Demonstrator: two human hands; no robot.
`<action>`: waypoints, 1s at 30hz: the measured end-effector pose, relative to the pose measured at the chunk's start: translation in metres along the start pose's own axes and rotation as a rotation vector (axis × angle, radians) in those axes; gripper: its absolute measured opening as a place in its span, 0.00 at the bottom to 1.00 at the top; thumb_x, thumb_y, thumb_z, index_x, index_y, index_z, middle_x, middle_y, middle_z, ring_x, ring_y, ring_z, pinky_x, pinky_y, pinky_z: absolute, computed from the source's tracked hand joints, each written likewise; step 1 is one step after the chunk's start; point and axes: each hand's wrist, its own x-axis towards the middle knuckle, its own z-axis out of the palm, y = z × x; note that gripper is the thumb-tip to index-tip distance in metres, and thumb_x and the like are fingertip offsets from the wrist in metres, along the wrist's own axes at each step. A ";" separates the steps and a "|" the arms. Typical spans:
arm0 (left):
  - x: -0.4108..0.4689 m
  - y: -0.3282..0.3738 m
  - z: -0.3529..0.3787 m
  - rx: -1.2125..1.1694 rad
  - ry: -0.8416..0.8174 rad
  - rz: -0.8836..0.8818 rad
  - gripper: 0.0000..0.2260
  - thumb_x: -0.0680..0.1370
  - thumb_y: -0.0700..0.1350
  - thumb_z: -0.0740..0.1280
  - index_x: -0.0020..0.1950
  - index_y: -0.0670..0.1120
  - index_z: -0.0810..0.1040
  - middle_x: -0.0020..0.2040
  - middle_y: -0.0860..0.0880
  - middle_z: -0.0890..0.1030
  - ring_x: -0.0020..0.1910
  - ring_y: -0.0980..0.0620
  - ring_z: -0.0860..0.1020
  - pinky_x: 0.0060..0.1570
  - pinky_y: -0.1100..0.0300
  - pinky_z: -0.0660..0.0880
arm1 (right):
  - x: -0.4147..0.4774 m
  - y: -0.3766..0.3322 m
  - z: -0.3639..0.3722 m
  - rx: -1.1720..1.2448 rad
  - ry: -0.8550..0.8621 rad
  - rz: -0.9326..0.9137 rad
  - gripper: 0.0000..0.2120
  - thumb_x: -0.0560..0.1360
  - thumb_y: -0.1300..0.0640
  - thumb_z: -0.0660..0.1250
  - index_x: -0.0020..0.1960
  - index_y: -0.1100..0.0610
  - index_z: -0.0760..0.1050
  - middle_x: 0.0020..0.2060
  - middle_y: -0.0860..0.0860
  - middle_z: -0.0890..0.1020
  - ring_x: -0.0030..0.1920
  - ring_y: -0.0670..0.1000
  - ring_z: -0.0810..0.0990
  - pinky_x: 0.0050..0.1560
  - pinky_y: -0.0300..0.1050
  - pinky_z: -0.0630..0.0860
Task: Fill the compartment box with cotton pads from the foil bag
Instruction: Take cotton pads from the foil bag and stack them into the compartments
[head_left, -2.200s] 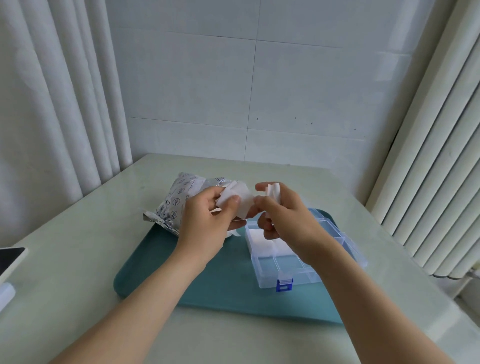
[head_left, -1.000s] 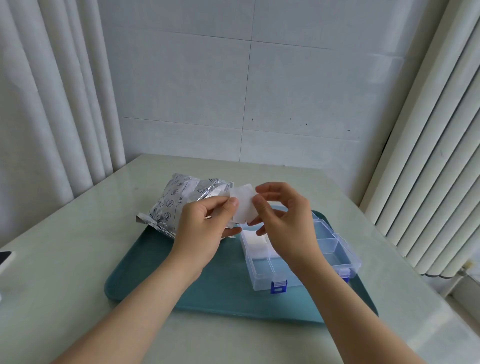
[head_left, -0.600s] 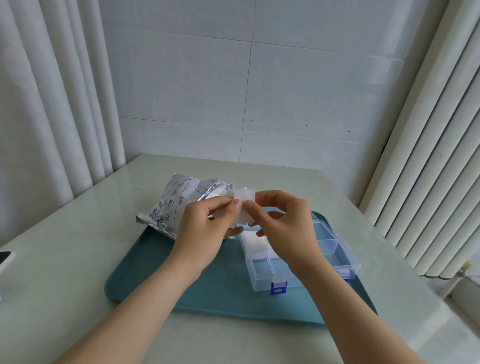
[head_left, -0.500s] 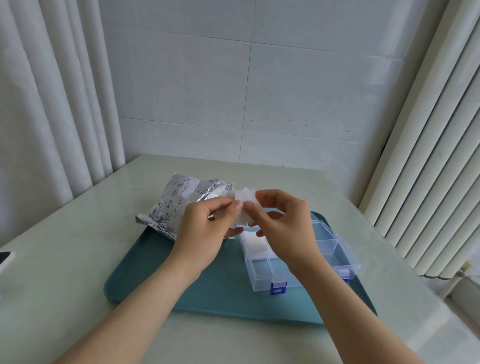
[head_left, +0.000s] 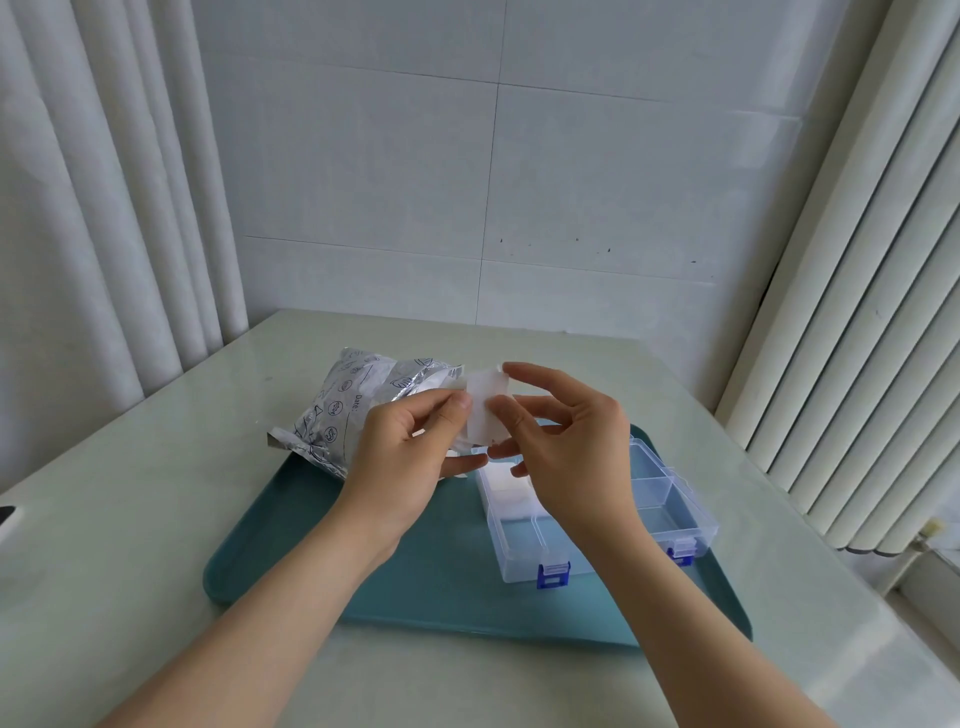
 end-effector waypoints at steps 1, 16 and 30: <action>0.000 0.001 0.000 -0.014 0.004 -0.009 0.10 0.86 0.44 0.66 0.57 0.45 0.88 0.54 0.40 0.87 0.58 0.38 0.85 0.52 0.47 0.85 | 0.000 0.000 0.000 -0.007 0.020 -0.020 0.09 0.78 0.59 0.75 0.57 0.49 0.86 0.42 0.45 0.89 0.33 0.50 0.88 0.32 0.52 0.84; -0.001 0.004 -0.001 0.101 0.081 0.069 0.10 0.86 0.42 0.66 0.52 0.45 0.87 0.45 0.45 0.87 0.49 0.45 0.86 0.39 0.64 0.82 | 0.011 0.014 -0.008 -0.140 -0.057 -0.093 0.07 0.79 0.59 0.73 0.47 0.47 0.81 0.46 0.41 0.85 0.44 0.49 0.84 0.46 0.56 0.83; 0.000 0.001 -0.008 0.530 0.113 0.261 0.07 0.85 0.46 0.68 0.55 0.49 0.87 0.42 0.55 0.86 0.37 0.53 0.87 0.45 0.45 0.85 | 0.012 0.015 -0.013 -0.145 -0.128 -0.104 0.04 0.76 0.58 0.77 0.49 0.51 0.86 0.40 0.43 0.88 0.41 0.46 0.84 0.48 0.53 0.82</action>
